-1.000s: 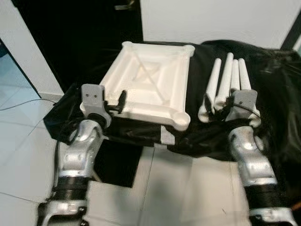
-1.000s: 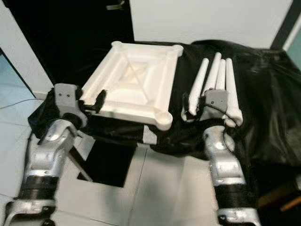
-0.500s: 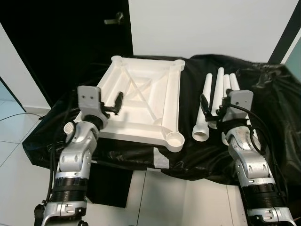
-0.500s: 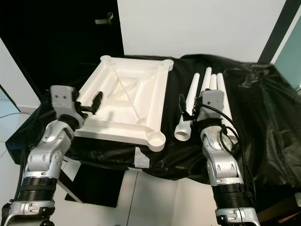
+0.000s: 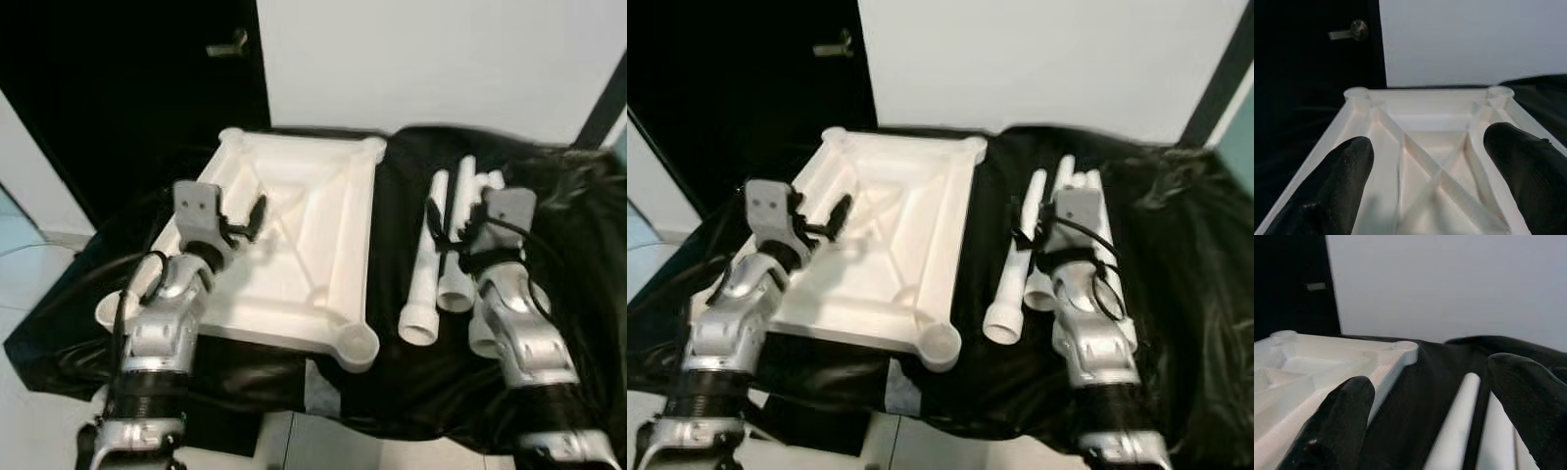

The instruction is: Building children table

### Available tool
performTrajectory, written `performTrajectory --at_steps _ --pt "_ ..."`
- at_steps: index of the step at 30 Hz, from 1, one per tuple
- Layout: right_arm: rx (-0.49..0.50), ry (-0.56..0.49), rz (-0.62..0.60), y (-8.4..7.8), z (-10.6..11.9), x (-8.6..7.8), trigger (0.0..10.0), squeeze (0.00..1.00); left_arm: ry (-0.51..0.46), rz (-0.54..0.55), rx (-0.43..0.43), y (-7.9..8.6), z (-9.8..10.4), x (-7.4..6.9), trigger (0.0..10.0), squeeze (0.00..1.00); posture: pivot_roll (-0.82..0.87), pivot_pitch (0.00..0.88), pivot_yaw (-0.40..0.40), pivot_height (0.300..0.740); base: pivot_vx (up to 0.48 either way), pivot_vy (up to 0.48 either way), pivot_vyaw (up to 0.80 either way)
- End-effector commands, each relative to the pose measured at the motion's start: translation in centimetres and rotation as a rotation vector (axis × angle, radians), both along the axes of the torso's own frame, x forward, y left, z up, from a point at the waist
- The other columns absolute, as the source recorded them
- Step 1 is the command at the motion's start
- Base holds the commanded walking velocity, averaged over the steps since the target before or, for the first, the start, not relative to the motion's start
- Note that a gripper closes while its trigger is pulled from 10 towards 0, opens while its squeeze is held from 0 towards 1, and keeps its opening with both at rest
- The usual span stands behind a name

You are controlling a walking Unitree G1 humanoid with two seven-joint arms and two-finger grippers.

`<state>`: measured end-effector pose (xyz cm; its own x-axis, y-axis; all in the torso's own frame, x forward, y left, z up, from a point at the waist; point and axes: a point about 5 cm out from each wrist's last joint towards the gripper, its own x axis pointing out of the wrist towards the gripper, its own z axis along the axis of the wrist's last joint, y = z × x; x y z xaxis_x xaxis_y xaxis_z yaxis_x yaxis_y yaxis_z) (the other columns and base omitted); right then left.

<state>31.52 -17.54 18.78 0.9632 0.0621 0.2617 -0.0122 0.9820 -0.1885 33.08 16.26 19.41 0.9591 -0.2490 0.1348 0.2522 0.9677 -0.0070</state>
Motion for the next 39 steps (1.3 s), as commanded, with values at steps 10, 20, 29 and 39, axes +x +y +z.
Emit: performTrajectory --at_steps 10,20,29,39 --pt "-0.001 0.003 -0.028 -0.8 -0.1 -0.2 10.0 0.0 -0.033 -0.069 -0.006 -1.2 0.4 -0.2 10.0 0.0 -0.01 0.0 0.028 0.74 0.0 0.0 0.0" --pt "0.009 0.0 -0.042 -0.8 0.0 -0.2 10.0 0.0 -0.061 -0.199 0.038 -1.4 0.9 -0.6 10.0 0.0 -0.01 0.0 0.038 0.74 0.0 0.0 0.0" --pt "0.016 0.009 -0.043 -0.7 -0.4 -0.6 10.0 0.0 -0.06 -0.539 0.152 -1.5 1.0 -3.7 10.0 0.0 -0.01 0.0 0.043 0.74 0.0 0.0 0.0" --pt "0.023 0.038 -0.049 -0.9 -1.1 -1.2 10.0 0.0 0.258 -0.819 0.347 1.3 -3.3 -8.7 10.0 0.0 -0.01 0.0 0.05 0.74 0.0 0.0 0.0"
